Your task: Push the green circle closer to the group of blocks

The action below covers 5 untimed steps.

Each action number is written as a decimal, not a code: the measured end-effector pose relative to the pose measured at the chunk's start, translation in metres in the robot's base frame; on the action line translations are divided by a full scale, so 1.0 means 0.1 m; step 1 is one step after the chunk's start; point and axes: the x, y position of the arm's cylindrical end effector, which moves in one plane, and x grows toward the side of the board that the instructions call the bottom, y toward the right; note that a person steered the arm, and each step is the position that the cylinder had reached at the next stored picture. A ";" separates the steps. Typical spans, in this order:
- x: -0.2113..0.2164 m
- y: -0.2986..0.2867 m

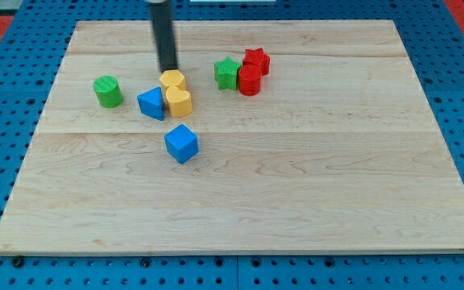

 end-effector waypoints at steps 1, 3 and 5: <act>-0.02 -0.87; 0.80 -0.83; 0.02 -0.74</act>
